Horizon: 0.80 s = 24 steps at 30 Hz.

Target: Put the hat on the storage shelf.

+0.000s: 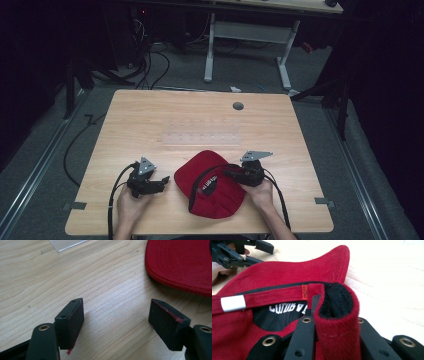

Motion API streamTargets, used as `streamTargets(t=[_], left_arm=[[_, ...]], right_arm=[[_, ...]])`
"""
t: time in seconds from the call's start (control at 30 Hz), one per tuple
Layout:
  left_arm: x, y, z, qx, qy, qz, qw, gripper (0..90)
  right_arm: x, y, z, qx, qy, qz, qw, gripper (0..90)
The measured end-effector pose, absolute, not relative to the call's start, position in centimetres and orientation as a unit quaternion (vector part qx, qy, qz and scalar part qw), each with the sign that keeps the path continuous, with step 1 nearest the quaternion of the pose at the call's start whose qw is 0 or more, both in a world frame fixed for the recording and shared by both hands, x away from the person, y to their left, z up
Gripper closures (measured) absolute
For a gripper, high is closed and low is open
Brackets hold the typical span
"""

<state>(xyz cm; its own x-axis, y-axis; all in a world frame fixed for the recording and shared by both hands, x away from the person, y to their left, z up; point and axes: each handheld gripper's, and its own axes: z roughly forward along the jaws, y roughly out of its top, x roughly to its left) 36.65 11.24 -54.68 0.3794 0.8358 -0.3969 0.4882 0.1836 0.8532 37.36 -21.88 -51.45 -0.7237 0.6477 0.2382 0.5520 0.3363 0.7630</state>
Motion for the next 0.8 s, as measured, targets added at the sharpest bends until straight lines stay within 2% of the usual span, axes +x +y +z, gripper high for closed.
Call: streamTargets(t=[0.8], left_arm=[[36.8,11.1,-54.7,0.621,0.538,0.16,0.548,21.7]], right_arm=[[36.1,-22.4,-48.4,0.362,0.812,0.451,0.083,83.0]])
